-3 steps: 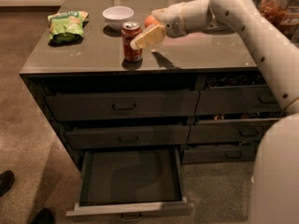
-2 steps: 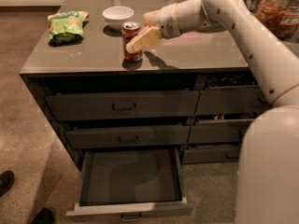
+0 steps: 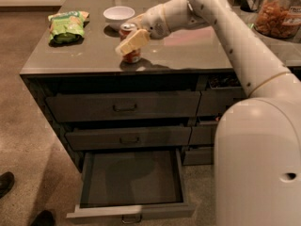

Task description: Place coke can into bottom drawer

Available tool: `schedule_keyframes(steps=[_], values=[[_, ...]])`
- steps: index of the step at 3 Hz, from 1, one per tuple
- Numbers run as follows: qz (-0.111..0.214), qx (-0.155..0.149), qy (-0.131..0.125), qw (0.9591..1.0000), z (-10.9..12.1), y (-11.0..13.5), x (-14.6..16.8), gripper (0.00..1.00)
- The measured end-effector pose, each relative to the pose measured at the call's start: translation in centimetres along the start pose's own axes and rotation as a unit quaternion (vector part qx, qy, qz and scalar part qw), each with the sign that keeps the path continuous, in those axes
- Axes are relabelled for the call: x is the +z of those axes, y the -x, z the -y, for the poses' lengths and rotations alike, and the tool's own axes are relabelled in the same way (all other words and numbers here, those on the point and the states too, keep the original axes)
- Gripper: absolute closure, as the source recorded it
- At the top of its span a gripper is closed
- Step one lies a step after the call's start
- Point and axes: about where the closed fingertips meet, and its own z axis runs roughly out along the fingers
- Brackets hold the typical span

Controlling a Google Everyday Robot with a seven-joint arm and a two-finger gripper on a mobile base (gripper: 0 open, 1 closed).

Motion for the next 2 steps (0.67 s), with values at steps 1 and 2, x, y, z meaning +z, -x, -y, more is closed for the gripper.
schedule_keyframes(steps=[1,2], values=[[-0.001,-0.006,0.020,0.9998,-0.28,0.34,1.06,0.46],[-0.001,-0.009,0.021,0.9997,-0.26,0.46,1.03,0.69]])
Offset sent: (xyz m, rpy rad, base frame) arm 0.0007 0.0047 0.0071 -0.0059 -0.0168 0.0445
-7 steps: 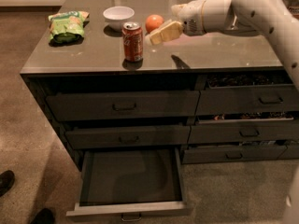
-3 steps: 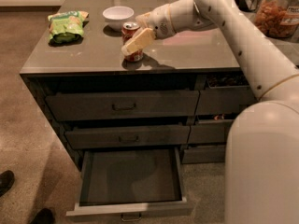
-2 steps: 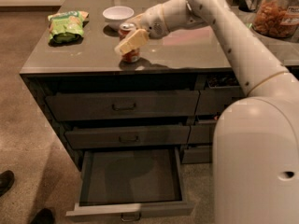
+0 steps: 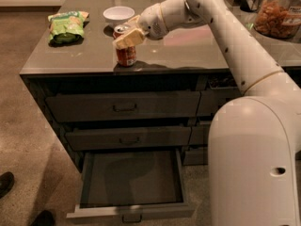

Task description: Place coke can into bottom drawer

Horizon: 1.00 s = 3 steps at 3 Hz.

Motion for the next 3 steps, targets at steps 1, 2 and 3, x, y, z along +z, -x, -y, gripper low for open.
schedule_keyframes(steps=[1,2,3], values=[[0.007,-0.019,-0.007,0.9998,-0.7,0.6,-1.8,0.92],[0.017,-0.047,-0.014,0.9986,-3.3,1.1,-5.3,1.00],[0.011,-0.060,-0.007,0.9981,-7.4,-0.2,-7.9,1.00]])
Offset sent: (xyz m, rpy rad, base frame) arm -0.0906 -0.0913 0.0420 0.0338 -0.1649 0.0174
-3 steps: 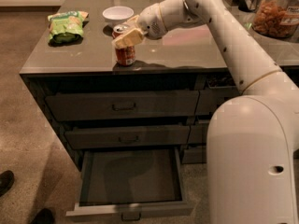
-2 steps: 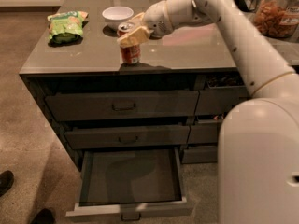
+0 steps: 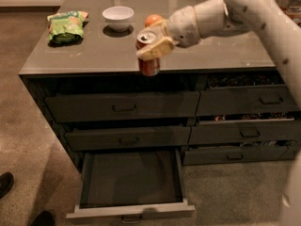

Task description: Place coke can into bottom drawer

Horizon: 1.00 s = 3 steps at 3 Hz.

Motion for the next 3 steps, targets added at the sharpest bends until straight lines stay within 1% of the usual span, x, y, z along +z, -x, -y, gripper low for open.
schedule_keyframes(steps=[1,2,3], values=[[-0.023,0.023,0.018,0.9993,-3.3,-4.6,0.2,1.00],[-0.022,0.056,0.031,0.9977,-4.8,-10.6,1.8,1.00],[-0.003,0.107,0.034,0.9937,-5.3,-18.2,5.8,1.00]])
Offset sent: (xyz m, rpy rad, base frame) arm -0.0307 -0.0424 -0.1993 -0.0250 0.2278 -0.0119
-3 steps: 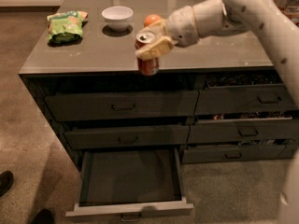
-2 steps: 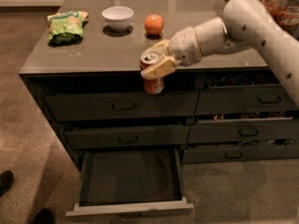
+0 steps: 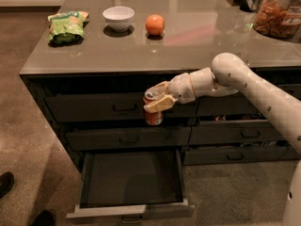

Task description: Place coke can into bottom drawer

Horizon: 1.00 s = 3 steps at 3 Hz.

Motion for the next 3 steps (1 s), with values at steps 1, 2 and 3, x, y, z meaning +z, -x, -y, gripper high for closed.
schedule_keyframes(steps=[1,2,3], values=[[0.000,0.000,0.000,1.0000,0.0,0.0,0.0,1.00],[0.021,0.001,-0.020,0.9996,-0.9,-1.4,0.2,1.00],[0.075,0.021,-0.076,0.9941,-4.6,-9.0,1.8,1.00]])
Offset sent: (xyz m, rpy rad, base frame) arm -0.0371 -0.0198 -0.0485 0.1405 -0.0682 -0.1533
